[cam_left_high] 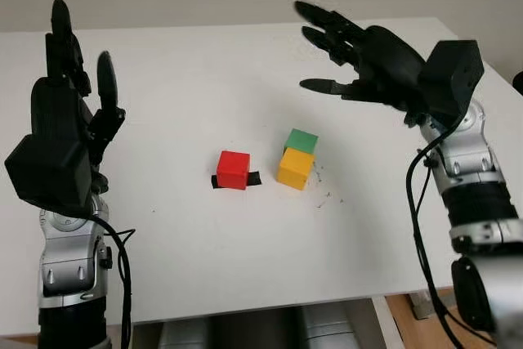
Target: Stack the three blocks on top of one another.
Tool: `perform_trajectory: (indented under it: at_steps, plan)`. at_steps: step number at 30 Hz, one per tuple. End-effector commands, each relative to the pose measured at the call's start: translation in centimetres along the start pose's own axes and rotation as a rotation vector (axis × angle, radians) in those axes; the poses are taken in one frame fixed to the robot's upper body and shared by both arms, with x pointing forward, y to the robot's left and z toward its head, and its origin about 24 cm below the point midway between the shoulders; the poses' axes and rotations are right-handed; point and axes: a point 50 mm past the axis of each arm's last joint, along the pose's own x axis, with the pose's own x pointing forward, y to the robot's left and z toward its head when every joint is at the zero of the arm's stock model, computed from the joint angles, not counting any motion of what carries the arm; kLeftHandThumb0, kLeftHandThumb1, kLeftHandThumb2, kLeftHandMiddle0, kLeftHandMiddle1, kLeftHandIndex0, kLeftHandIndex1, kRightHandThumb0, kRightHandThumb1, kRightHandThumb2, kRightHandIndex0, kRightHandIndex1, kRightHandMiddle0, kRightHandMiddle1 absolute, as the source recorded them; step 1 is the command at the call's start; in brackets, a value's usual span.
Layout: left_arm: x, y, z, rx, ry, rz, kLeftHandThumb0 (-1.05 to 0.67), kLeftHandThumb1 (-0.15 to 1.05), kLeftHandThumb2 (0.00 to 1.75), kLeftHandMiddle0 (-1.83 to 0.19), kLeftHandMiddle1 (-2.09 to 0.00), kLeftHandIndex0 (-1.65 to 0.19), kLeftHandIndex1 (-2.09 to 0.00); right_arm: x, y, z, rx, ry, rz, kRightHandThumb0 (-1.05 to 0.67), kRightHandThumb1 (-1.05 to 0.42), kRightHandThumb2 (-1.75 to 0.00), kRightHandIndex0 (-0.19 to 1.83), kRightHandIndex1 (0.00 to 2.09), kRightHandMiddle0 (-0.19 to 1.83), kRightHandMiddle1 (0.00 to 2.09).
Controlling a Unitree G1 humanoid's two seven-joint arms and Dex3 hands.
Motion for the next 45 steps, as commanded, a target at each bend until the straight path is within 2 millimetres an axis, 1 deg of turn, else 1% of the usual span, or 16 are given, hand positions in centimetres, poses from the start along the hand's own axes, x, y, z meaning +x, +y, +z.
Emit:
perform_trajectory:
  at_steps: [1, 3, 5, 8, 10, 13, 18, 21, 28, 36, 42, 45]
  plan:
    - [0.4, 0.1, 0.0, 0.014, -0.013, 0.005, -0.73, 1.05, 0.59, 0.03, -0.06, 0.01, -0.08, 0.5, -1.1, 1.0, -0.104, 0.010, 0.055, -0.56, -0.79, -0.04, 0.23, 0.23, 0.22, 0.44]
    - [0.4, 0.1, -0.3, 0.042, -0.011, 0.003, -0.68, 1.05, 0.59, 0.03, -0.06, 0.02, -0.08, 0.8, -1.2, 1.4, -0.208, 0.034, 0.115, -0.60, -0.79, -0.05, 0.20, 0.20, 0.22, 0.41]
    - [0.4, 0.0, -0.5, 0.079, -0.005, -0.015, -0.66, 1.05, 0.60, 0.04, -0.05, 0.03, -0.07, 1.0, -1.2, 2.0, -0.320, 0.031, 0.166, -0.63, -0.80, -0.05, 0.21, 0.17, 0.27, 0.36]
    - [0.5, -0.1, -0.5, 0.127, 0.012, -0.053, -0.67, 1.05, 0.63, 0.09, -0.03, 0.09, -0.04, 1.3, -1.0, 3.0, -0.455, 0.015, 0.248, -0.61, -0.77, -0.05, 0.23, 0.12, 0.34, 0.26]
    - [0.6, -0.1, -0.6, 0.143, 0.021, -0.069, -0.69, 1.05, 0.64, 0.11, -0.03, 0.11, -0.03, 1.4, -0.7, 3.2, -0.525, 0.012, 0.294, -0.60, -0.77, -0.05, 0.22, 0.10, 0.35, 0.22]
    - [0.8, -0.1, -0.6, 0.172, 0.037, -0.090, -0.72, 1.05, 0.64, 0.13, -0.03, 0.12, -0.03, 1.4, 0.1, 3.7, -0.707, -0.019, 0.384, -0.62, -0.77, -0.05, 0.21, 0.08, 0.35, 0.18]
    - [0.9, -0.1, -0.5, 0.177, 0.055, -0.105, -0.72, 1.05, 0.64, 0.14, -0.04, 0.13, -0.03, 1.2, 0.6, 4.3, -0.897, -0.100, 0.425, -0.64, -0.76, -0.05, 0.23, 0.08, 0.41, 0.17]
    - [1.0, -0.1, -0.5, 0.193, 0.053, -0.118, -0.71, 1.05, 0.64, 0.14, -0.04, 0.13, -0.03, 1.0, 0.8, 4.3, -0.997, -0.123, 0.466, -0.61, -0.76, -0.05, 0.20, 0.06, 0.42, 0.15]
    - [1.2, -0.2, -0.5, 0.201, 0.051, -0.130, -0.69, 1.05, 0.63, 0.14, -0.05, 0.14, -0.03, 0.2, 1.4, 3.5, -1.075, -0.193, 0.471, -0.62, -0.77, -0.06, 0.18, 0.05, 0.46, 0.14]
    - [1.1, -0.2, -0.3, 0.274, 0.019, -0.157, -0.67, 1.05, 0.63, 0.15, -0.05, 0.16, -0.03, -0.4, 2.9, 1.6, -1.134, -0.235, 0.492, -0.69, -0.80, -0.06, 0.05, 0.01, 0.44, 0.10]
    - [0.9, -0.1, -0.3, 0.323, 0.015, -0.157, -0.68, 1.05, 0.61, 0.17, -0.05, 0.17, -0.03, -0.6, 4.2, 0.1, -1.093, -0.251, 0.460, -0.74, -0.82, -0.06, 0.02, 0.02, 0.44, 0.09]
    - [0.7, -0.2, -0.4, 0.357, 0.014, -0.164, -0.69, 1.05, 0.61, 0.16, -0.05, 0.16, -0.04, -0.7, 4.8, -0.6, -1.048, -0.252, 0.436, -0.73, -0.82, -0.06, 0.01, 0.03, 0.44, 0.09]
